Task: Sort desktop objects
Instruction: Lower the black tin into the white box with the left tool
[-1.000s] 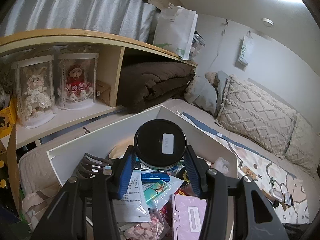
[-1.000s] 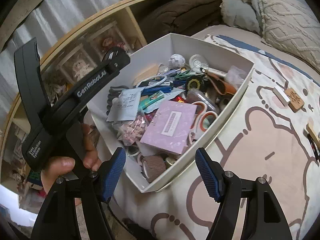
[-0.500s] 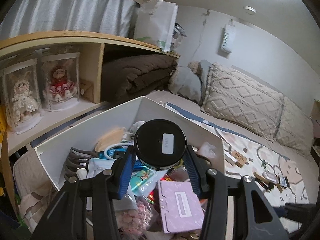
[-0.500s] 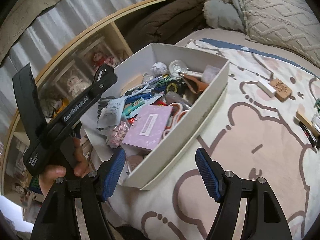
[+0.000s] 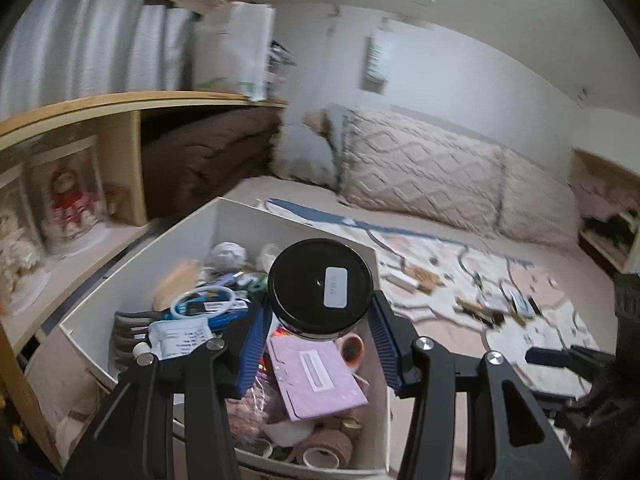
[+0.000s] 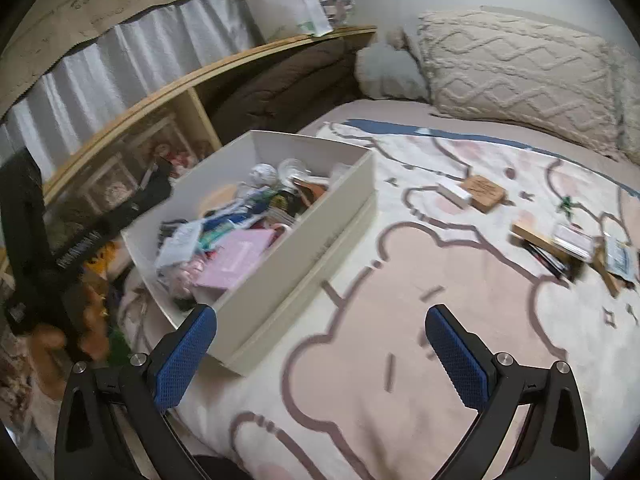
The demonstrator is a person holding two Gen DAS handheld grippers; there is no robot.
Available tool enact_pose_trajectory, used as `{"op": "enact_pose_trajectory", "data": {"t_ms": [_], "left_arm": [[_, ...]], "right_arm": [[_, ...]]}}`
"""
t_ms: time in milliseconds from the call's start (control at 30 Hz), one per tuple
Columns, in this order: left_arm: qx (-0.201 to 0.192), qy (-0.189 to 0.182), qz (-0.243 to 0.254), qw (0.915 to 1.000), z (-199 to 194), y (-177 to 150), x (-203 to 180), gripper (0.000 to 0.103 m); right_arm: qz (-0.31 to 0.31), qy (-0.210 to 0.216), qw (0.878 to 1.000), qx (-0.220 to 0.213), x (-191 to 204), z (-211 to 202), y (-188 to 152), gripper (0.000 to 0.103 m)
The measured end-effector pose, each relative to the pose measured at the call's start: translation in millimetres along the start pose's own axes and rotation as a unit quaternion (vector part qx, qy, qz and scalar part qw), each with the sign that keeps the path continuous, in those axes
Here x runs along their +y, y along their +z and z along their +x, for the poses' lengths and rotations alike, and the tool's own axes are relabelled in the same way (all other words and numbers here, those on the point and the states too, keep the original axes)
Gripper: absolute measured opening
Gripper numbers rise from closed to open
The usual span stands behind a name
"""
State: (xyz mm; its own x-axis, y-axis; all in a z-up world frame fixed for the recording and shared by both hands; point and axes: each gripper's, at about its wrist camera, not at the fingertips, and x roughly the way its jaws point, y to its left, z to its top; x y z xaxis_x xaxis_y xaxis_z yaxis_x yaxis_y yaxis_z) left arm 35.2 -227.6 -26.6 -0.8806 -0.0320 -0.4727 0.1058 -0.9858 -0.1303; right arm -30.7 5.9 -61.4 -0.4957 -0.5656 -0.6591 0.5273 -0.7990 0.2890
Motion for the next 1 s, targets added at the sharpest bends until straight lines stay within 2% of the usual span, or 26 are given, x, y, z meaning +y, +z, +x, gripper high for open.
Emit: {"op": "enact_pose_trajectory", "data": {"t_ms": [133, 400, 633, 1000], "left_arm": [[0.037, -0.004, 0.046, 0.9982, 7, -7, -9, 0.049], [0.094, -0.024, 0.083, 0.9918, 19, -24, -16, 0.049], [0.141, -0.02, 0.121, 0.9823, 31, -45, -18, 0.049], [0.161, -0.025, 0.127, 0.9784, 35, -54, -16, 0.049]], "right_arm": [[0.031, 0.007, 0.999, -0.003, -14, -8, -12, 0.103], [0.046, 0.007, 0.999, 0.001, -18, -10, -29, 0.103], [0.054, 0.012, 0.998, 0.007, -18, -8, -38, 0.103], [0.068, 0.019, 0.997, 0.015, -20, -6, -43, 0.103]]}}
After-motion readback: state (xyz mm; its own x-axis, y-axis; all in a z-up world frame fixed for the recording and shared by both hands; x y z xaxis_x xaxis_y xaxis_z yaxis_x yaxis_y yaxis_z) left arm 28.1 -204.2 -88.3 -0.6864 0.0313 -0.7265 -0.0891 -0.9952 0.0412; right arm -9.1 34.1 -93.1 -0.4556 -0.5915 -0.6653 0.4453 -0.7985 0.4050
